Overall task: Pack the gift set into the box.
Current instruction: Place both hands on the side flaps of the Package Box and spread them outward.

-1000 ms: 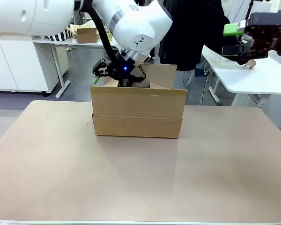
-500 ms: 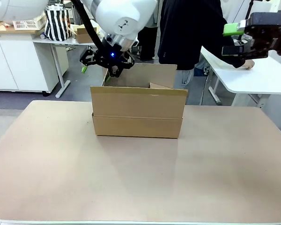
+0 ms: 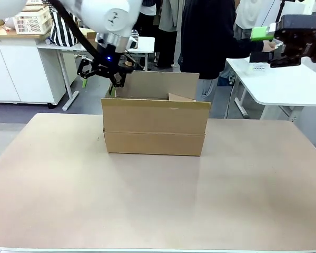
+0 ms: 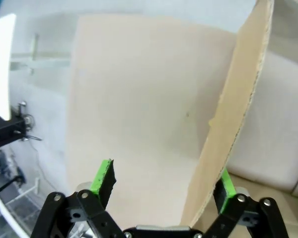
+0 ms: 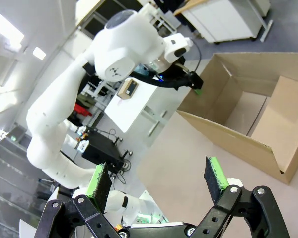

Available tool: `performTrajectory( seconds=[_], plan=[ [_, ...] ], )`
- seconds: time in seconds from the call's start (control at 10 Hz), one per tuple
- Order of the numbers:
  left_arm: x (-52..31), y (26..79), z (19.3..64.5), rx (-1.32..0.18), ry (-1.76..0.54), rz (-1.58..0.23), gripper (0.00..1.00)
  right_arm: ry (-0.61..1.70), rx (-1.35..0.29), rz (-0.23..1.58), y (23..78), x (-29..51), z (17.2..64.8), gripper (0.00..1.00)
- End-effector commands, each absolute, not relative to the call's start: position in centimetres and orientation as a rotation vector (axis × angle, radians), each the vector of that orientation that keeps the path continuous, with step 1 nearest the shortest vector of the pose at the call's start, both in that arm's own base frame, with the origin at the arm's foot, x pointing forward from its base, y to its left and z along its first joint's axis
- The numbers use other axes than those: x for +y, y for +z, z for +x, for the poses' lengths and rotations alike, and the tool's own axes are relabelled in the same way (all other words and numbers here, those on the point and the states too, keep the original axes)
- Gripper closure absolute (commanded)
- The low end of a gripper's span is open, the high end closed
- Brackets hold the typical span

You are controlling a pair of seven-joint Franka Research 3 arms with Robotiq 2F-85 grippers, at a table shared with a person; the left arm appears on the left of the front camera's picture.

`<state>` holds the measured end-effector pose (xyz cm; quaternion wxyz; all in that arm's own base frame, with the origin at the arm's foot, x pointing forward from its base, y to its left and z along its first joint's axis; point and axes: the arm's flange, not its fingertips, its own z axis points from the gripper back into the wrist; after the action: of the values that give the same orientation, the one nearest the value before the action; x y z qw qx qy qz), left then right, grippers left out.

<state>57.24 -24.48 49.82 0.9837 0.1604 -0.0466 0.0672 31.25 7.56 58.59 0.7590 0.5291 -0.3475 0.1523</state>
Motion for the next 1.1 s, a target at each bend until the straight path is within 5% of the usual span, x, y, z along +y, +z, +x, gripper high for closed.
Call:
performTrajectory(
  seconds=[0.0, 0.6, 1.0],
  plan=[
    [-21.3, 49.0, 56.7, -0.018, 0.091, 0.208, 0.0, 0.349, -0.79, 1.17, 58.6, 7.9, 31.7, 0.0],
    [-13.4, 45.6, 57.9, 0.128, 0.026, -0.088, 0.0, 0.349, -0.79, 1.17, 58.6, 7.9, 31.7, 0.0],
    [-12.0, 42.5, 58.0, 0.188, 0.034, -0.133, 0.0, 0.349, -0.79, 1.17, 58.6, 7.9, 31.7, 0.0]
  ],
)
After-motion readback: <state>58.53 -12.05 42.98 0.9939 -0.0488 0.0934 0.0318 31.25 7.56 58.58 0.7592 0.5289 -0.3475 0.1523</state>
